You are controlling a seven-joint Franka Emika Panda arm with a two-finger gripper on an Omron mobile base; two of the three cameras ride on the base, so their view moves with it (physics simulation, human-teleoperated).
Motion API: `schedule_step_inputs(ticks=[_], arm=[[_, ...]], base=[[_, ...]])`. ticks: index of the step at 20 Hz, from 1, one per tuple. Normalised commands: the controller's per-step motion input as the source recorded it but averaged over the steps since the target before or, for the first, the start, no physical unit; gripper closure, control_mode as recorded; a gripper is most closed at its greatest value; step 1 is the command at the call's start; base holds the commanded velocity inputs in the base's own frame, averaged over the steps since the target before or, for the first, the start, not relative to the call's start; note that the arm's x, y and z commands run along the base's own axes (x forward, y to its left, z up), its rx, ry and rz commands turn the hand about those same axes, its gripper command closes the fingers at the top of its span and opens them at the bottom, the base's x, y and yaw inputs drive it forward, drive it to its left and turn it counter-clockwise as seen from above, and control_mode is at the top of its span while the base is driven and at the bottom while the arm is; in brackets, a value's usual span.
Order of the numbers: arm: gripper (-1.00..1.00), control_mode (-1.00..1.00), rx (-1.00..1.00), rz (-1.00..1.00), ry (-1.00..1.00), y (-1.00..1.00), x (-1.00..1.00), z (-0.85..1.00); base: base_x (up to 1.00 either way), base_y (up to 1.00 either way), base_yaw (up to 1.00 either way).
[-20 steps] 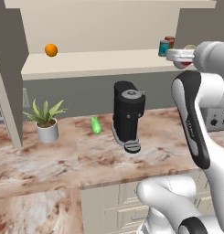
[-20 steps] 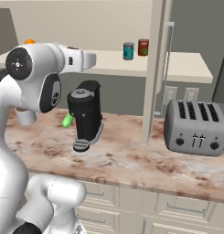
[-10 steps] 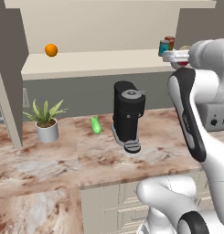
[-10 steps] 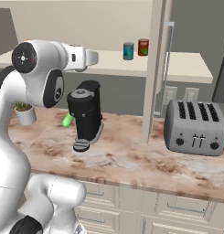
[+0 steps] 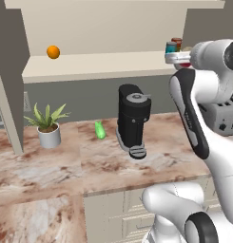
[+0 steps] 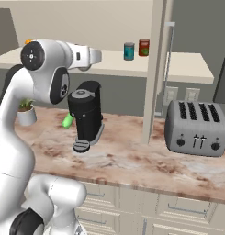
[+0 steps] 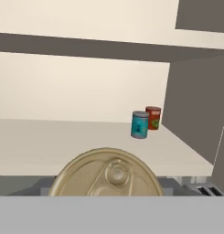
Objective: Pick the cans from the counter and place them in their designated side in the cabinet.
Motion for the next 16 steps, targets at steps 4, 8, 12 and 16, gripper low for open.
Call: schedule_step_inputs(ticks=[4, 8, 12, 16], arm=[[1.0, -1.0, -0.01, 0.0, 0.0, 0.0, 0.26, -0.07], [1.0, -1.0, -0.01, 0.0, 0.01, -0.04, 0.3, -0.07], [1.0, -1.0, -0.01, 0.0, 0.0, -0.04, 0.33, -0.07], [1.0, -1.0, 0.0, 0.0, 0.02, -0.02, 0.33, -0.04]], base=[[0.0, 0.0, 0.0], [0.0, 0.0, 0.0], [0.0, 0.0, 0.0], [0.0, 0.0, 0.0]])
